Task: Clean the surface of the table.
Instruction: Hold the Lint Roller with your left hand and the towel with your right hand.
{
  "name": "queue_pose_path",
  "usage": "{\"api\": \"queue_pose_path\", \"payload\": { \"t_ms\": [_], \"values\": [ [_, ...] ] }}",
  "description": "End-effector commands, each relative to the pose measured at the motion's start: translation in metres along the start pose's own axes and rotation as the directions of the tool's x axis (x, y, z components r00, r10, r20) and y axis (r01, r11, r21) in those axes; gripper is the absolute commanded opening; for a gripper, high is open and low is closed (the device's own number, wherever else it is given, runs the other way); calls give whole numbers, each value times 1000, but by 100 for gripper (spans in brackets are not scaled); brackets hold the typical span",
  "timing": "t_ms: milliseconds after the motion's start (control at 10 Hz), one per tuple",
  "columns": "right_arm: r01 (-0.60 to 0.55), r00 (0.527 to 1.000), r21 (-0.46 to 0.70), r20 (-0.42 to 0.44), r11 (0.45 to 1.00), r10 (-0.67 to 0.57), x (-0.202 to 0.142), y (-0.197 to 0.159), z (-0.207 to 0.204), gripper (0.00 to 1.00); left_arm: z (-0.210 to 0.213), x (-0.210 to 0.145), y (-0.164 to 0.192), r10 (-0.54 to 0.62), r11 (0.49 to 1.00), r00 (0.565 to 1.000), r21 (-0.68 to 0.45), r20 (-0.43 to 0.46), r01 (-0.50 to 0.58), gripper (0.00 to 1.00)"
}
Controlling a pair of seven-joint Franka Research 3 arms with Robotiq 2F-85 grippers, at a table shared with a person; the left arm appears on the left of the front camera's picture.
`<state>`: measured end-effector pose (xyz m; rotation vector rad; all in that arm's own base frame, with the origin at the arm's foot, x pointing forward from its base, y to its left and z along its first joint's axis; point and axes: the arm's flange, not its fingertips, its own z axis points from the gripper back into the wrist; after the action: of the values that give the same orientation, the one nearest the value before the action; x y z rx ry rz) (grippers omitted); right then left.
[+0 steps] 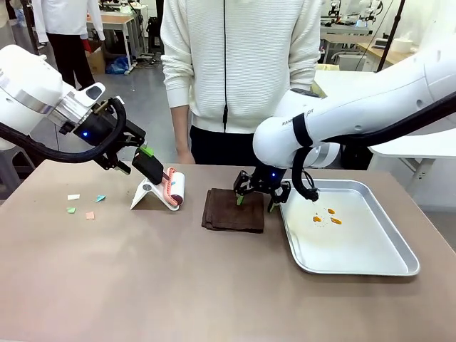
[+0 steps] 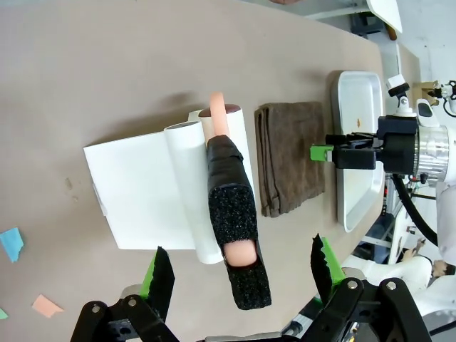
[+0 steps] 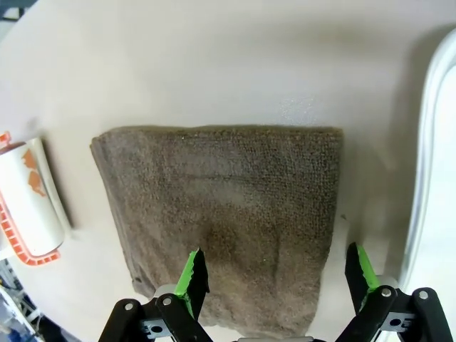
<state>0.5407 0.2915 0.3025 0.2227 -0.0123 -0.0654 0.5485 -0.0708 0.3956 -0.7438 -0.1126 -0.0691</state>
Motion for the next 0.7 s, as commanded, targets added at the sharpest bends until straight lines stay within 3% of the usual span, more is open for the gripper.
{"api": "queue_pose_path", "payload": {
  "t_ms": [0,100,200,300,400,500,600],
  "values": [
    [5,999,-58,44,998,-2,0,8,0,100,1,2,-2,-26,1000,1000,-2,-14,26,100],
    [-15,998,-70,55,997,19,-2,11,0,100,1,1,-2,-40,999,999,2,-2,40,71],
    [-34,997,-81,67,996,40,-4,13,0,40,2,1,-3,-42,999,999,-2,-1,42,43],
    [-41,996,-93,79,995,49,-6,15,-1,40,2,1,-3,-48,999,999,-5,2,48,12],
    [-40,994,-112,100,993,52,-7,17,-3,0,2,1,-3,-55,998,998,-8,8,55,0],
    [-44,992,-123,108,991,58,-7,19,-5,35,1,2,-4,-55,998,998,-12,11,55,0],
    [-54,992,-135,106,989,69,-8,21,-8,0,1,1,-4,-57,998,998,-12,18,57,0]
  ]
}}
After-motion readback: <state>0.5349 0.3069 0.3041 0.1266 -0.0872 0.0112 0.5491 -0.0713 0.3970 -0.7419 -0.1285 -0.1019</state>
